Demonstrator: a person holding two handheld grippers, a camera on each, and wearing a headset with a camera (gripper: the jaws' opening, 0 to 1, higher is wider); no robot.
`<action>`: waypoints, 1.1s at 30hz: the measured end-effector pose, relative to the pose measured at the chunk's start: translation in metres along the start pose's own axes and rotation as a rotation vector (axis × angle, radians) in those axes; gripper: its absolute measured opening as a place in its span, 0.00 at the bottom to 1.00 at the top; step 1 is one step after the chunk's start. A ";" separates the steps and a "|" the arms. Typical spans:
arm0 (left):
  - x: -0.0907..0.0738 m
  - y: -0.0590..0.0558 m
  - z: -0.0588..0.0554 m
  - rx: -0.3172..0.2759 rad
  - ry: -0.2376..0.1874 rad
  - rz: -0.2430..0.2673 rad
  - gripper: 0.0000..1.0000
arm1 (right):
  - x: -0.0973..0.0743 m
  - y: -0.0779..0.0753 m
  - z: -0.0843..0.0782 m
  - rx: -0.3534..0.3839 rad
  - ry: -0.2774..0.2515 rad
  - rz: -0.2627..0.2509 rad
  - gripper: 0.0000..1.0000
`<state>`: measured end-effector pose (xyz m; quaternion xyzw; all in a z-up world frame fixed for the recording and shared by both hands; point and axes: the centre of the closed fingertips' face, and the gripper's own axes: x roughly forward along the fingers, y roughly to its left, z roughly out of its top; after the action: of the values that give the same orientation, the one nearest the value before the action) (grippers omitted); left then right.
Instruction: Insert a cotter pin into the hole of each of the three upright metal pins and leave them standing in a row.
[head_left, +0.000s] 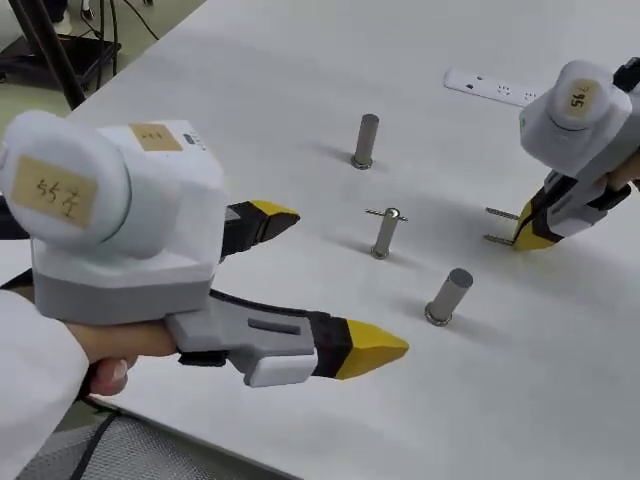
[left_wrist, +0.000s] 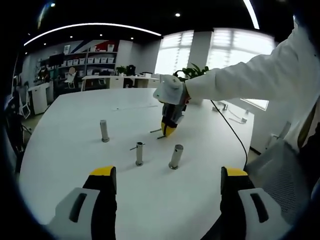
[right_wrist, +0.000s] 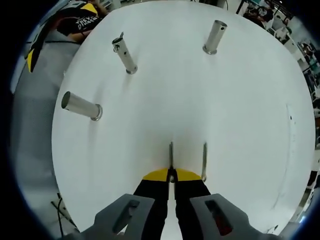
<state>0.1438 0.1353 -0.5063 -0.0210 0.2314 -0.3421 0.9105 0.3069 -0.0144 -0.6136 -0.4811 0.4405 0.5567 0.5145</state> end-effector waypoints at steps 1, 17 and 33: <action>-0.001 0.001 0.001 0.001 -0.001 0.003 0.85 | 0.000 0.000 0.000 0.010 0.001 -0.006 0.00; -0.005 0.004 -0.008 0.004 0.034 0.011 0.92 | 0.000 -0.002 -0.003 -0.030 0.025 -0.041 0.00; -0.004 0.000 -0.005 0.012 0.037 0.013 0.91 | -0.053 0.015 0.023 0.054 -0.224 -0.162 0.00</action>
<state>0.1385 0.1382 -0.5093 -0.0077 0.2461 -0.3378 0.9084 0.2904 -0.0005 -0.5581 -0.4358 0.3547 0.5514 0.6166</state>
